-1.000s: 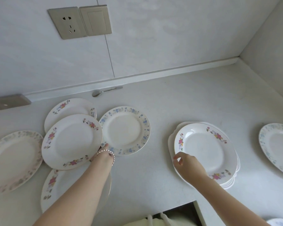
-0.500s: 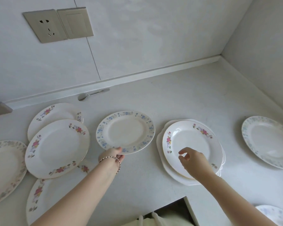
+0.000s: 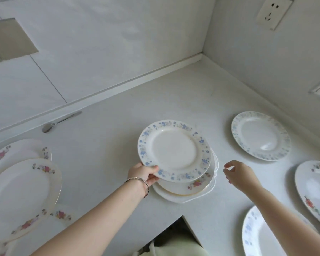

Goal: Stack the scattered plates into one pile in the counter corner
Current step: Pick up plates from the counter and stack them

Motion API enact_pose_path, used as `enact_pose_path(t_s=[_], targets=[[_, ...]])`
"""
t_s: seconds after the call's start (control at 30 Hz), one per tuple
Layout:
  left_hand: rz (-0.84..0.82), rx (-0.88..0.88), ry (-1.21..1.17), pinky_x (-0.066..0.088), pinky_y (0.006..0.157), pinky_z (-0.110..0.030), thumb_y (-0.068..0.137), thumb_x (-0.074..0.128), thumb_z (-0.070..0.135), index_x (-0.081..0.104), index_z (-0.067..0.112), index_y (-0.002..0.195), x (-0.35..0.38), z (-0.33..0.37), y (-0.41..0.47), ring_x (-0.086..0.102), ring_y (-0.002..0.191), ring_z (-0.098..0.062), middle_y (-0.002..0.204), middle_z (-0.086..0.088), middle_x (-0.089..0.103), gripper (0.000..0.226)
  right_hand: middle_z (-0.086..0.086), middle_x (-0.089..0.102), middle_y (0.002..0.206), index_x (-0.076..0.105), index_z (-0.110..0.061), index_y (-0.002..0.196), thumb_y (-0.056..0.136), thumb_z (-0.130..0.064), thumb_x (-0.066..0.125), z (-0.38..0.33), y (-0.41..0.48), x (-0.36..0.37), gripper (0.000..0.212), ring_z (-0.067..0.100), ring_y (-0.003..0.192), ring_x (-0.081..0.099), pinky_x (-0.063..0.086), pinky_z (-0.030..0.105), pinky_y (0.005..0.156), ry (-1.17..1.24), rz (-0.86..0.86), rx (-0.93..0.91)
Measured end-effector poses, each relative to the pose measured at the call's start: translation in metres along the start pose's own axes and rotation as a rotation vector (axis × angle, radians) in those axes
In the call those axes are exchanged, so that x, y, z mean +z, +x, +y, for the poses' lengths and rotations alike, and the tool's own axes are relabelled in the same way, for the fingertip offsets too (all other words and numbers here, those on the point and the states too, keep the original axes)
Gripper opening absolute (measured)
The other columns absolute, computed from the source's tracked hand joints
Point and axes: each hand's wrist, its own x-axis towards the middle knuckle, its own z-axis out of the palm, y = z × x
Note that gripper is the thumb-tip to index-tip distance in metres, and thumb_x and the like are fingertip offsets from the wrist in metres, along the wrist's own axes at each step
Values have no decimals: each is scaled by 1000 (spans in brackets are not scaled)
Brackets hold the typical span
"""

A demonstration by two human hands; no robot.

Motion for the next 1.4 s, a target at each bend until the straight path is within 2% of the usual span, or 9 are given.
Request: enact_pose_path(t_s=[0.17, 0.3, 0.47, 0.7, 0.9, 1.0, 1.1, 1.23, 1.4], targets=[[1, -63, 35, 57, 43, -24, 83, 54, -17, 55, 6, 75, 19, -20, 11, 62, 63, -22, 70, -11, 64, 24, 0, 66, 83, 54, -27, 92, 87, -24, 50, 24, 0, -5, 7, 23, 82, 66, 54, 34, 77, 21, 6, 37], [19, -57, 51, 56, 40, -22, 84, 53, -17, 54, 5, 75, 15, -28, 15, 66, 51, -18, 75, -12, 62, 23, 0, 67, 85, 54, -27, 92, 87, -23, 49, 31, -1, -5, 8, 24, 85, 66, 54, 34, 79, 25, -4, 50], [52, 9, 133, 57, 43, -22, 84, 52, -17, 58, 5, 77, 3, -35, 21, 61, 70, -21, 78, -11, 63, 24, 1, 66, 87, 54, -25, 94, 88, -24, 48, 29, -1, 1, 9, 24, 86, 66, 52, 33, 77, 23, -17, 46], [104, 80, 702, 53, 45, -20, 80, 69, 9, 63, 8, 78, -6, -22, 31, 60, 54, -16, 68, -6, 66, 7, 1, 69, 91, 60, -22, 103, 89, -26, 47, 23, 1, 6, 19, 21, 82, 67, 52, 31, 72, -6, -24, 37], [52, 127, 1150, 37, 46, -21, 79, 70, 36, 54, 16, 62, -9, -17, 28, 47, 48, -15, 54, 2, 52, 30, 1, 66, 89, 60, -19, 108, 90, -25, 48, 19, -2, 13, 22, 21, 79, 67, 52, 30, 69, -10, -39, 27], [271, 306, 1199, 43, 68, -28, 82, 63, 43, 56, 8, 98, -6, -8, 37, 56, 79, -24, 91, -6, 63, 39, -1, 64, 85, 60, -18, 109, 91, -25, 49, 21, -4, 16, 23, 19, 78, 67, 51, 28, 64, -25, -48, 24], [192, 281, 1013, 40, 105, -38, 83, 65, 36, 34, 10, 142, -3, -3, 50, 50, 127, -26, 143, -8, 47, 72, -2, 63, 85, 60, -18, 109, 90, -26, 49, 23, -5, 17, 23, 19, 79, 67, 50, 27, 65, -23, -55, 35], [137, 338, 1111, 45, 100, -37, 84, 64, 28, 47, 13, 130, 3, -11, 52, 56, 119, -26, 131, -5, 58, 51, -1, 65, 82, 60, -18, 105, 89, -24, 50, 29, -4, 19, 20, 20, 75, 67, 51, 29, 66, -2, -54, 69], [180, 341, 1199, 49, 94, -42, 83, 65, 31, 50, 9, 118, 6, -12, 55, 58, 111, -29, 123, -9, 58, 44, 8, 59, 70, 61, 0, 101, 90, -12, 53, 31, 10, 15, 18, 18, 59, 57, 54, 27, 60, 662, -13, 383]])
